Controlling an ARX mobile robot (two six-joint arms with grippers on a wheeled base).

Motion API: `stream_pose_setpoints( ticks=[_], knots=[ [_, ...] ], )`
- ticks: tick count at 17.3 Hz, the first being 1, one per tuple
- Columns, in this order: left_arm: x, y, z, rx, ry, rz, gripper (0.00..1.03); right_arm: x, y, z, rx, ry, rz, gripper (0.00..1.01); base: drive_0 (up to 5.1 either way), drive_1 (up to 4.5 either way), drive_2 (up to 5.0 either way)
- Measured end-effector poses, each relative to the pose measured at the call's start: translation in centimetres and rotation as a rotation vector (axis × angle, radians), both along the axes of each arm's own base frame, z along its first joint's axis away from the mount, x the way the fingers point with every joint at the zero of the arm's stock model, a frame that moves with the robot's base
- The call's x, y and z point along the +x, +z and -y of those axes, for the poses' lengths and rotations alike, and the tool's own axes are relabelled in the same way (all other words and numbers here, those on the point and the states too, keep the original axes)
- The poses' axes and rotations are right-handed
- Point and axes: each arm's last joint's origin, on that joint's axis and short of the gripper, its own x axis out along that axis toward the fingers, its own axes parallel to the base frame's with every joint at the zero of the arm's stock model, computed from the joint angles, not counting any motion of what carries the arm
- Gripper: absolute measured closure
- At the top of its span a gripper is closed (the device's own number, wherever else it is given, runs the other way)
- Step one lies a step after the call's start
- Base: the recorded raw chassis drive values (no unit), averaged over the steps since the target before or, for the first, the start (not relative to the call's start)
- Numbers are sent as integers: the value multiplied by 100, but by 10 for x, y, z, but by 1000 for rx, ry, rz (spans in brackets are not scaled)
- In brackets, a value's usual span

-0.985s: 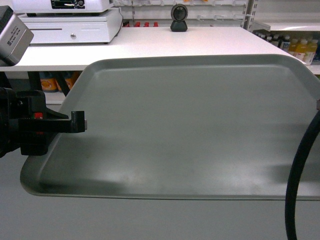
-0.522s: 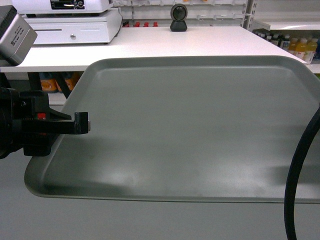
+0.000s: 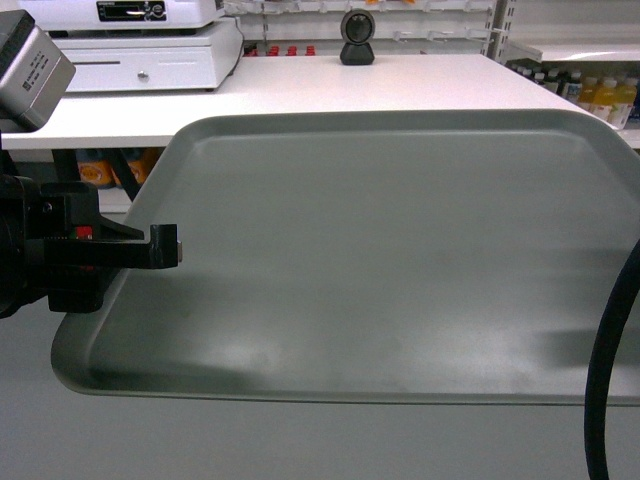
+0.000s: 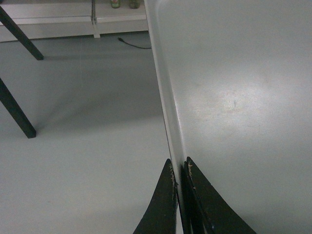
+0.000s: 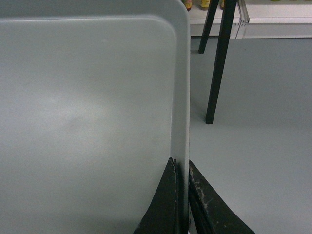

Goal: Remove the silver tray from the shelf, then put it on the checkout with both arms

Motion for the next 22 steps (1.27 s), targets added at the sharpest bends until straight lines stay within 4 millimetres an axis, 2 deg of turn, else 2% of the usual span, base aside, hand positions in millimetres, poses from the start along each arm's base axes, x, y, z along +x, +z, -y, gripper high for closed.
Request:
stream_pose_setpoints(
  ticks=[22],
  knots=[
    [1, -1, 0, 0, 0, 0, 100, 0, 0, 0, 0, -1, 1, 98, 2, 433, -428]
  ],
)
